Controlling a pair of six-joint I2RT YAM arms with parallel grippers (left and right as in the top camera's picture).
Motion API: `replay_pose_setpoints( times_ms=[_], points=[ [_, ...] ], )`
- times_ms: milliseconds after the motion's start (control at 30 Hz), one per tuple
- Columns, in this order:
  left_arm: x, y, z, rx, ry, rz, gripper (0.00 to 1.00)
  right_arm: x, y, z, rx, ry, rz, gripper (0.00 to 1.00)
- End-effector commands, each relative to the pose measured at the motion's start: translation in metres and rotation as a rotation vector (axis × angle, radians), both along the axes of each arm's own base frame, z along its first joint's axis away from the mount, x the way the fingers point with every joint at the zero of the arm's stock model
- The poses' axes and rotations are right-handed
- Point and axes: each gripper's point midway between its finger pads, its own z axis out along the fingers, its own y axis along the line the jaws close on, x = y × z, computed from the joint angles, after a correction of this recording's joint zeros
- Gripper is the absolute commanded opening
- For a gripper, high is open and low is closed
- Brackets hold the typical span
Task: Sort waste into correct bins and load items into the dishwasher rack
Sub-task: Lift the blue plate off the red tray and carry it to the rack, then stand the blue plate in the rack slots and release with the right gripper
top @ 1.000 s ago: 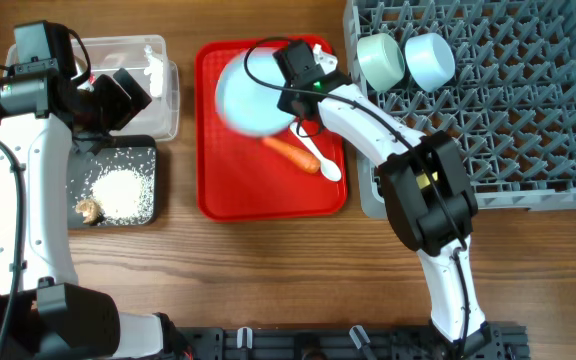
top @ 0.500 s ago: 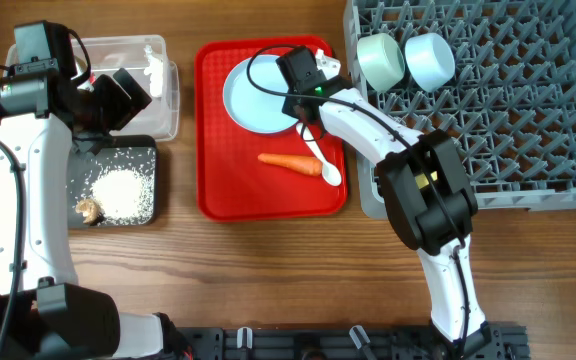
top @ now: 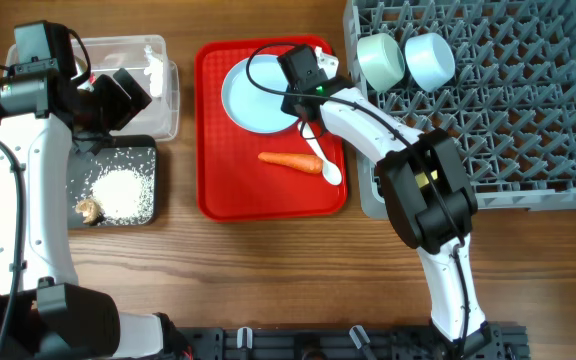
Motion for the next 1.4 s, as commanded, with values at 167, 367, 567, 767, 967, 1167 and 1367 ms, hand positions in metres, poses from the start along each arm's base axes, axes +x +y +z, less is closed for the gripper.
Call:
replay_pose_setpoints(
  times_ms=[167, 367, 567, 767, 967, 1167, 1367],
  points=[
    [-0.002, 0.002, 0.0, 0.004, 0.0, 0.008, 1.0, 0.023, -0.008, 0.084, -0.031, -0.158, 0.145, 0.04],
    [-0.002, 0.002, 0.0, 0.004, 0.001, 0.008, 1.0, 0.023, -0.027, 0.24, -0.115, -0.484, 0.3, 0.04],
    [-0.002, 0.002, 0.0, 0.003, 0.001, 0.008, 1.0, -0.001, -0.098, 0.341, -0.391, -0.657, 0.141, 0.04],
    [-0.002, 0.002, 0.0, 0.004, 0.001, 0.008, 1.0, -0.022, -0.207, 0.38, -0.856, -0.582, -0.132, 0.04],
    [-0.002, 0.002, 0.0, 0.003, 0.001, 0.008, 1.0, -0.027, -0.276, 0.367, -1.092, -0.382, -0.187, 0.04],
    [-0.002, 0.002, 0.0, 0.004, 0.001, 0.008, 1.0, -0.028, -0.331, 0.334, -1.228, -0.173, -0.139, 0.05],
    [-0.002, 0.002, 0.0, 0.003, 0.001, 0.008, 1.0, -0.028, -0.369, 0.318, -1.242, -0.09, -0.172, 0.04]
  ],
)
